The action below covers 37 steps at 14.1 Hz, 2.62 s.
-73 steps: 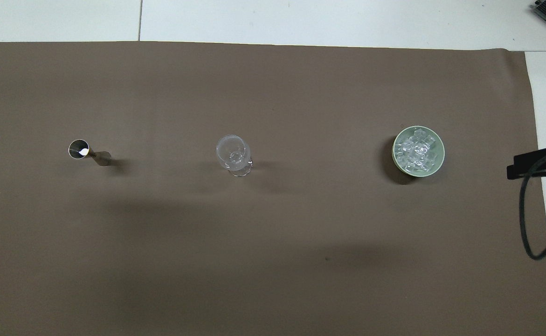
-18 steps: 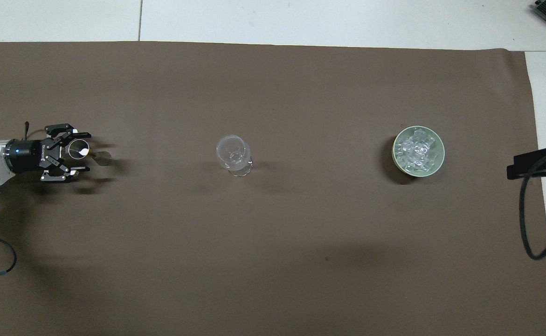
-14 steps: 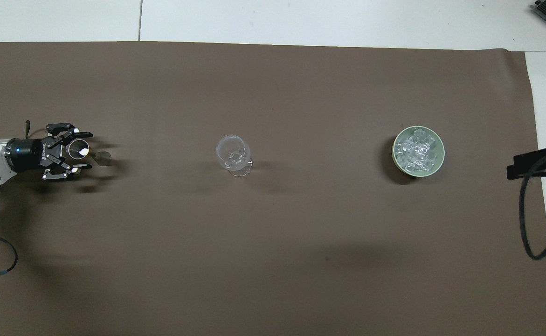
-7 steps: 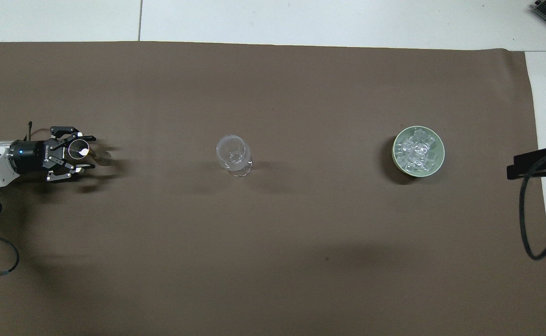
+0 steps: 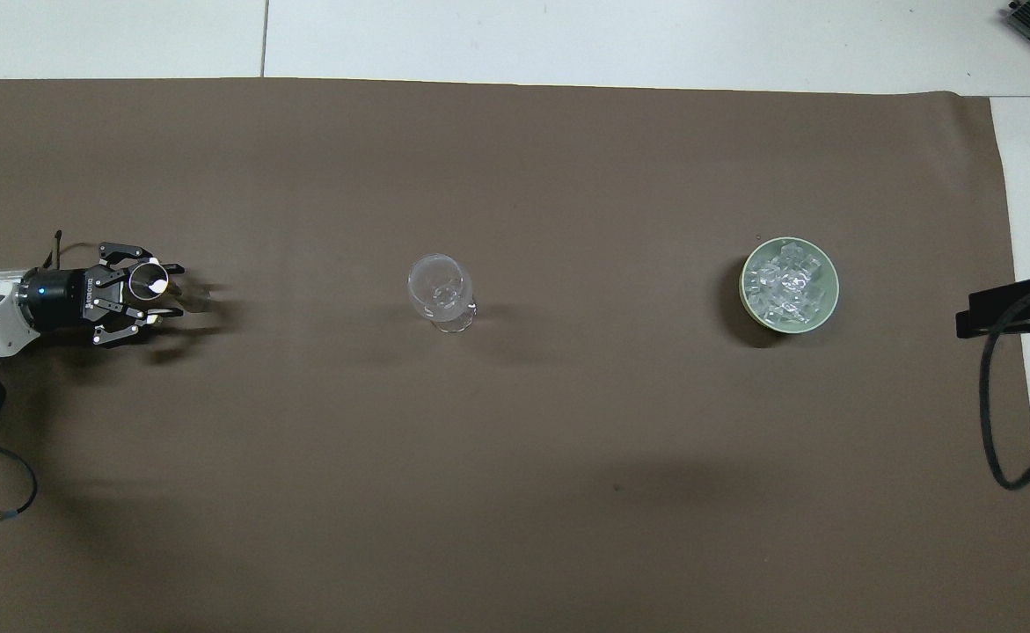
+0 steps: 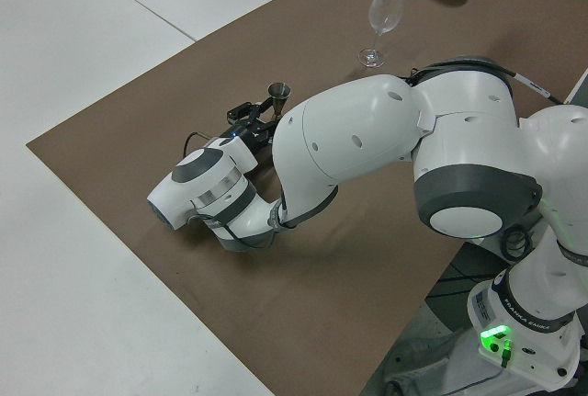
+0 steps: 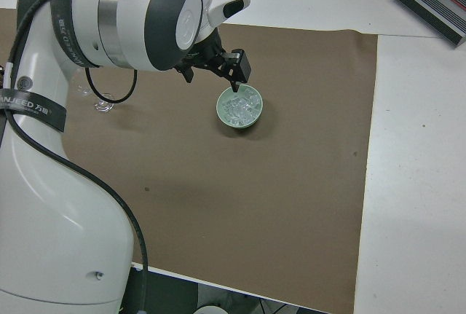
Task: Pour wine and add ice with both arms
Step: 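Lift the shot cup with the left gripper toward the clear glass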
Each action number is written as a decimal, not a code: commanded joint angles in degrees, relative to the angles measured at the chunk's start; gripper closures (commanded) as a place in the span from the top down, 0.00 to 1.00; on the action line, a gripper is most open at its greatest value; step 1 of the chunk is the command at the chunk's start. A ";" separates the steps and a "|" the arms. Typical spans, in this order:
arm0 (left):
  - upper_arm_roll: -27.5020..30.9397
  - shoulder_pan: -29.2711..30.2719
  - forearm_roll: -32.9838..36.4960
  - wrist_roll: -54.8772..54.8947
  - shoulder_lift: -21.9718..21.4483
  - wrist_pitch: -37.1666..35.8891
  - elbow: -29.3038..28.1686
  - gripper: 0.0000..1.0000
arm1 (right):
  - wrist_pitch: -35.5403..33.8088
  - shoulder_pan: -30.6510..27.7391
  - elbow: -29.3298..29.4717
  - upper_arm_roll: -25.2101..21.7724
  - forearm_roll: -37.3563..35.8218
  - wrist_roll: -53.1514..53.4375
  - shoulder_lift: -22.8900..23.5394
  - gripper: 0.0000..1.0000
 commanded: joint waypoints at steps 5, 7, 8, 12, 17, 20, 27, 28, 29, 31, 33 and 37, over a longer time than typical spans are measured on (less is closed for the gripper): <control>-0.12 0.59 -1.26 1.36 0.39 -1.68 -0.54 0.33 | 0.81 -0.87 -0.82 0.47 1.49 -0.81 -0.93 1.00; -0.12 0.59 -1.43 1.36 0.39 -1.77 -0.54 0.25 | 0.81 -0.87 -0.82 0.47 1.49 -0.81 -0.93 1.00; -0.12 0.59 -1.61 1.36 0.39 -1.77 -0.46 0.25 | 0.81 -0.87 -0.82 0.47 1.49 -0.81 -0.93 1.00; -0.21 0.51 -1.70 1.18 0.39 -1.77 -0.37 0.08 | 0.81 -0.87 -0.82 0.47 1.49 -0.81 -0.93 1.00; -3.71 0.59 -2.84 0.83 -1.10 -2.56 0.07 0.01 | 0.81 -0.87 -0.82 0.47 1.49 -0.81 -0.93 1.00; -6.44 0.24 -3.81 0.31 -2.15 -3.35 0.07 0.01 | 0.81 -0.87 -0.82 0.47 1.49 -0.81 -0.93 1.00; -7.94 -3.71 -4.25 -3.55 -8.92 -2.48 0.07 0.00 | 0.81 -0.87 -0.82 0.47 1.49 -0.81 -0.93 1.00; -7.86 -4.76 -4.16 -3.74 -10.32 -1.78 -0.02 0.00 | 0.81 -0.87 -0.82 0.47 1.49 -0.81 -0.93 1.00; -7.85 -5.90 -3.99 -3.74 -11.20 -0.81 -0.10 0.00 | 0.81 -0.87 -0.82 0.47 1.49 -0.81 -0.93 1.00; -7.85 -7.49 -3.72 -3.83 -13.40 2.17 -0.37 0.00 | 0.81 -0.87 -0.82 0.47 1.49 -0.81 -0.93 1.00; -7.94 -9.85 -4.07 -3.91 -14.64 3.50 -1.68 0.00 | 0.81 -0.87 -0.82 0.47 1.49 -0.81 -0.93 1.00; -8.03 -13.37 -6.00 -4.27 -15.78 7.10 -6.34 0.00 | 0.81 -0.87 -0.82 0.47 1.49 -0.81 -0.93 1.00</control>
